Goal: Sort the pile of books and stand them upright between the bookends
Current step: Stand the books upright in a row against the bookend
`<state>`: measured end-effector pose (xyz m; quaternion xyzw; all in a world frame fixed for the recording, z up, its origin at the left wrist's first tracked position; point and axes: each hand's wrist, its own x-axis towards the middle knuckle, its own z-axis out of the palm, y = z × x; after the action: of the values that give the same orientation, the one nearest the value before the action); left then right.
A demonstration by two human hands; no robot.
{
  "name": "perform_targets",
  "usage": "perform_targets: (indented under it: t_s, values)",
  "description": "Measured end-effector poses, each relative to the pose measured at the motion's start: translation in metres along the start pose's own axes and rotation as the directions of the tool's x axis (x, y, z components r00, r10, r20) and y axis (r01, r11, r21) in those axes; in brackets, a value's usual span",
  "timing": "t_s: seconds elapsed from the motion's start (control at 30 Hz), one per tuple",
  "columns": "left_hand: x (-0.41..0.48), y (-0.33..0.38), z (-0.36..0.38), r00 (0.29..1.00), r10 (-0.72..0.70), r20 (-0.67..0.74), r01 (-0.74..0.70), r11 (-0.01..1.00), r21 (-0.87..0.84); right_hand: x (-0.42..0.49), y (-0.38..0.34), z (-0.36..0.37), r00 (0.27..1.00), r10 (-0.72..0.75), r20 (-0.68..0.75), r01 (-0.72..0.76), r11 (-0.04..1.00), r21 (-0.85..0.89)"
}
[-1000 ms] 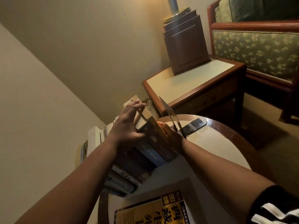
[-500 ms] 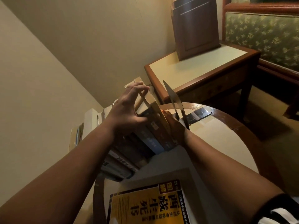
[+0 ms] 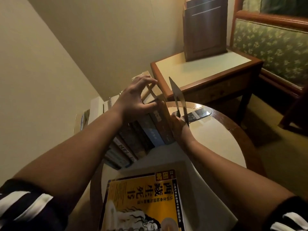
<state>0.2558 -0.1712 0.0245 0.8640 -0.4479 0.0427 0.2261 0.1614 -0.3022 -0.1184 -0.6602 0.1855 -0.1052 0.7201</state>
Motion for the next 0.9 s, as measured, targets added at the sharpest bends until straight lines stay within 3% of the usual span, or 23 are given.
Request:
perform_targets:
  t_s: [0.1, 0.27, 0.37, 0.43, 0.5, 0.57, 0.6, 0.77, 0.9]
  values:
    - [0.003, -0.001, 0.000, 1.000, 0.007, -0.001, -0.007, 1.000, 0.011, -0.028, 0.011, -0.011, 1.000, -0.024, 0.016, 0.022, 0.996, 0.087]
    - [0.003, 0.002, 0.002, 0.999, 0.035, -0.016, -0.035, 0.999, 0.018, -0.059, 0.036, -0.031, 0.997, -0.071, 0.019, 0.074, 0.976, -0.206]
    - [0.005, 0.003, 0.004, 1.000, 0.022, -0.014, -0.022, 0.999, 0.025, -0.080, 0.039, -0.027, 0.975, -0.102, 0.197, 0.169, 0.918, -0.360]
    - [0.004, 0.006, 0.004, 1.000, 0.021, -0.015, -0.020, 0.999, 0.032, -0.093, 0.038, -0.018, 0.914, -0.100, 0.393, 0.303, 0.812, -0.500]
    - [0.004, 0.007, 0.005, 1.000, 0.020, -0.013, -0.019, 0.999, 0.045, -0.101, 0.038, -0.009, 0.819, -0.061, 0.571, 0.476, 0.628, -0.616]
    - [0.003, 0.008, 0.006, 1.000, 0.021, -0.011, -0.021, 0.998, 0.053, -0.103, 0.039, -0.006, 0.764, -0.010, 0.645, 0.582, 0.442, -0.683]
    - [0.003, 0.008, 0.006, 1.000, 0.019, -0.012, -0.018, 0.998, 0.054, -0.104, 0.038, -0.006, 0.757, 0.000, 0.654, 0.596, 0.410, -0.690]
    - [0.001, 0.010, 0.005, 1.000, 0.012, -0.018, -0.011, 0.998, 0.056, -0.104, 0.030, -0.020, 0.763, 0.055, 0.644, 0.551, 0.466, -0.692]
    - [0.000, 0.010, 0.005, 1.000, 0.011, -0.023, -0.009, 0.998, 0.058, -0.104, 0.029, -0.053, 0.817, 0.044, 0.576, 0.484, 0.491, -0.724]
